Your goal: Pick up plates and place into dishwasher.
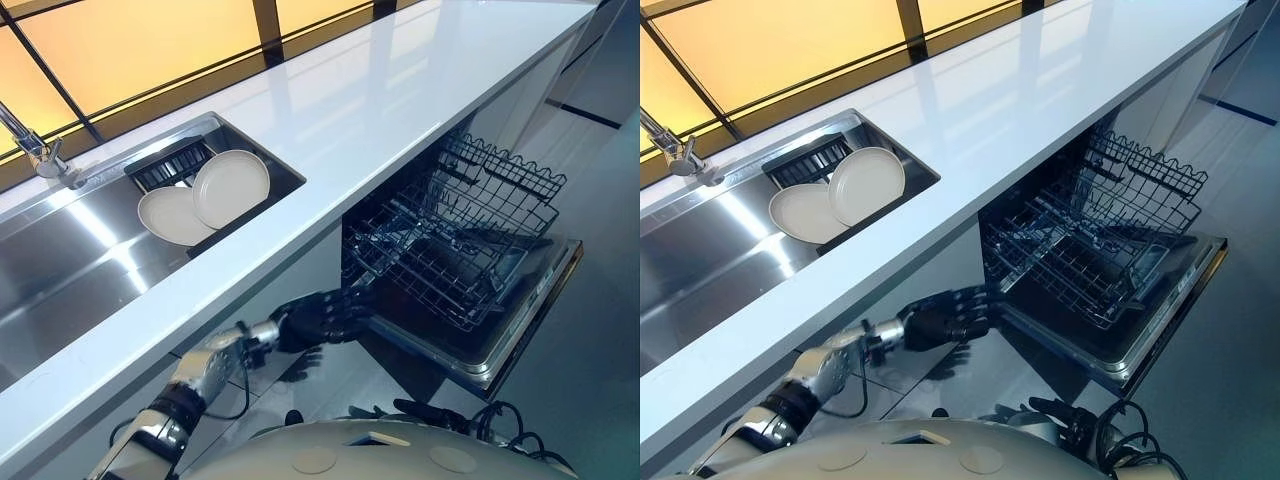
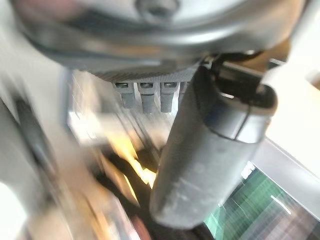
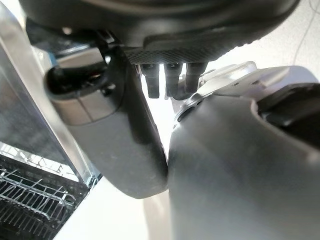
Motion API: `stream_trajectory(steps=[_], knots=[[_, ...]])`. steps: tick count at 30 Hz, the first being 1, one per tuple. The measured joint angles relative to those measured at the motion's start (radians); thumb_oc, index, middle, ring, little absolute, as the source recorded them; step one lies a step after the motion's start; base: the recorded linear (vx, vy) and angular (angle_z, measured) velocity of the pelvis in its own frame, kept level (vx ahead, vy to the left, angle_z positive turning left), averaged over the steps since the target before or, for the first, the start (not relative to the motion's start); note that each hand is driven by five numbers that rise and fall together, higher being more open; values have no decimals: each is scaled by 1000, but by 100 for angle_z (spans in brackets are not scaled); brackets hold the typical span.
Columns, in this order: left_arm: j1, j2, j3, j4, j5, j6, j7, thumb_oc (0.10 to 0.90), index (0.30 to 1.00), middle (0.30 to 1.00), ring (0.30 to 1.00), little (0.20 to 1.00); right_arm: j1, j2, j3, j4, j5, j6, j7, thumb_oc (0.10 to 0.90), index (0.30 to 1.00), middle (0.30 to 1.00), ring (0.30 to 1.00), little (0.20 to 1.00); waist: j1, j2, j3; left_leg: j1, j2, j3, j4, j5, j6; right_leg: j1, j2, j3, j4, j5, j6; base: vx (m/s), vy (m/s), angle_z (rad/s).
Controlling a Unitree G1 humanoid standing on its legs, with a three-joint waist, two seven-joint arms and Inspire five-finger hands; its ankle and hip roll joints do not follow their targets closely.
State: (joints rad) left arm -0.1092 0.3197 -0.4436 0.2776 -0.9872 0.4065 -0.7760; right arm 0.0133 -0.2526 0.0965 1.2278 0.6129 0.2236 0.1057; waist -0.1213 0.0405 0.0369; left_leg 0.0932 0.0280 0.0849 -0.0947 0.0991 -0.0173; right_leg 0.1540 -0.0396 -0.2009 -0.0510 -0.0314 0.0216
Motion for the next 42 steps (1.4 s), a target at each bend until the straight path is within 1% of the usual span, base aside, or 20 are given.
stream_trajectory(steps=[1, 3, 7, 8, 9, 10, 11, 12, 13, 15, 17, 20, 22, 23, 26, 29, 31, 34, 39, 42], knots=[[-19, -18, -3, -53, -89, 57, 6, 800, 900, 900, 900, 900, -5, 0, 9, -1, 12, 5, -11, 800, 900, 900, 900, 900, 0, -4, 2, 0, 0, -1, 0, 0, 0, 3, 0, 0, 0, 0, 0, 10, -35, 3], [-61, -51, -21, -119, -235, 122, 9, 800, 900, 900, 900, 900, -7, 1, 11, -1, 34, 9, -16, 800, 900, 900, 900, 900, -2, -10, 6, 4, 0, -3, 0, 0, -1, 9, 1, -3, -2, 0, 0, 21, -43, 4], [-141, -52, -82, -239, -557, 164, 124, 800, 900, 900, 900, 900, -19, -1, 37, 2, 46, 8, -18, 800, 900, 900, 900, 900, -24, -11, 7, 5, 1, -2, 0, -1, -1, 11, 1, -2, -2, 0, 0, 36, -19, -1], [-163, -52, -85, -267, -668, 151, 167, 800, 900, 900, 900, 900, -18, -2, 37, 3, 59, 8, -19, 800, 900, 900, 900, 900, -31, -11, 7, 7, 1, 0, 0, -1, -1, 10, 1, -1, -2, -1, 2, 56, -5, -2], [-178, -50, -85, -284, -717, 134, 188, 800, 900, 900, 900, 900, -18, -3, 37, 5, 65, 8, -20, 800, 900, 900, 900, 900, -36, -11, 7, 7, 1, 1, 0, -1, -1, 11, 1, -1, -2, -2, 3, 63, -8, -1], [-200, -44, -84, -314, -798, 90, 220, 800, 900, 900, 900, 900, -17, -3, 37, 5, 75, 8, -21, 800, 900, 900, 900, 900, -43, -11, 6, 8, 1, 1, 0, -1, -1, 11, 1, -1, -2, -3, 5, 61, -8, -1], [-219, -35, -84, -357, -838, 16, 249, 800, 900, 900, 900, 900, -17, -3, 37, 5, 76, 8, -21, 800, 900, 900, 900, 900, -48, -11, 6, 8, 2, 3, 0, -1, -1, 12, 1, -1, -2, -3, 5, 71, -7, -3], [-230, -30, -83, -383, -849, -29, 262, 800, 900, 900, 900, 900, -17, -3, 37, 5, 76, 8, -21, 800, 900, 900, 900, 900, -49, -10, 6, 9, 2, 3, 0, -1, -1, 12, 1, -1, -1, -2, 4, 73, -3, -4], [-260, -7, -79, -433, -842, -140, 313, 800, 900, 900, 900, 900, -14, -4, 36, 6, 76, 13, -21, 800, 900, 900, 900, 900, -50, -9, 5, 12, 2, 4, 0, -1, -1, 14, 1, 1, -2, -2, 2, 89, 1, -4], [-322, 30, -43, -463, -771, -293, 386, 800, 900, 900, 900, 900, -9, -6, 34, 6, 76, 17, -21, 800, 900, 900, 900, 900, -50, -10, 4, 19, 2, 5, 0, -2, -2, 21, 1, 2, -2, -1, 1, 96, 5, -1], [-348, 70, 12, -464, -661, -411, 479, 800, 900, 900, 900, 900, -8, -7, 33, 6, 75, 18, -24, 800, 900, 900, 900, 900, -50, -6, 0, 24, 2, 5, 0, -3, -3, 25, 2, 4, -4, -3, 5, 84, 10, -1], [-363, 137, 78, -463, -398, -522, 666, 800, 900, 900, 900, 900, 0, -8, 25, 6, 75, 18, -32, 800, 900, 900, 900, 900, -48, 1, -5, 24, 2, 5, 0, -3, -3, 25, 2, 5, -3, -1, 2, 55, 14, 1], [-365, 174, 118, -463, -208, -533, 778, 800, 900, 900, 900, 900, 2, -9, 19, 7, 74, 17, -31, 800, 900, 900, 900, 900, -47, 4, -8, 24, 1, 5, 0, -3, -3, 26, 1, 5, -4, 0, 0, 66, 22, 0], [-376, 247, 127, -458, -28, -515, 858, 800, 900, 900, 900, 900, 1, -7, 14, 10, 73, 16, -30, 800, 900, 900, 900, 900, -48, 2, -10, 25, 2, 4, 0, -3, -3, 26, 2, 5, -6, 0, 0, 62, 22, -1], [-410, 356, 147, -440, 307, -454, 989, 800, 900, 900, 900, 900, 10, -8, -6, 26, 73, 11, -24, 800, 900, 900, 900, 900, -44, -4, -15, 25, -1, 4, 0, -4, -2, 28, 0, 6, -6, 0, 0, 75, 29, 1], [-489, 459, 161, -361, 524, -386, 1006, 800, 900, 900, 900, 900, 9, -8, -11, 47, 71, 0, -9, 800, 900, 900, 900, 900, -40, -11, -21, 28, -1, 5, 0, -4, -2, 28, 0, 9, -4, 0, 0, 77, 34, -3], [-533, 507, 172, -303, 604, -361, 1008, 800, 900, 900, 900, 900, 10, -9, -13, 54, 69, -4, -7, 800, 900, 900, 900, 900, -39, -13, -22, 34, -1, 11, 0, -5, -2, 28, 1, 20, -3, 0, 0, 54, 45, -9], [-589, 581, 166, -212, 645, -331, 1005, 800, 900, 900, 900, 900, 18, -10, -17, 65, 69, -17, 4, 800, 900, 900, 900, 900, -41, -10, -27, 37, -1, 14, 0, -8, -2, 26, -1, 27, -3, -1, 1, 66, 59, -9], [-671, 606, 124, -44, 645, -260, 973, 800, 900, 900, 900, 900, 23, -11, -23, 71, 69, -35, 8, 800, 900, 900, 900, 900, -43, -4, -32, 37, -3, 23, 0, -7, -1, 21, -3, 32, 2, -1, 1, 78, 69, -4], [-695, 618, 59, 71, 638, -223, 922, 800, 900, 900, 900, 900, 22, -12, -29, 87, 66, -48, 7, 800, 900, 900, 900, 900, -48, 8, -38, 35, -2, 37, 1, -9, 1, 3, -3, 47, 18, -2, 3, 85, 77, -14]])
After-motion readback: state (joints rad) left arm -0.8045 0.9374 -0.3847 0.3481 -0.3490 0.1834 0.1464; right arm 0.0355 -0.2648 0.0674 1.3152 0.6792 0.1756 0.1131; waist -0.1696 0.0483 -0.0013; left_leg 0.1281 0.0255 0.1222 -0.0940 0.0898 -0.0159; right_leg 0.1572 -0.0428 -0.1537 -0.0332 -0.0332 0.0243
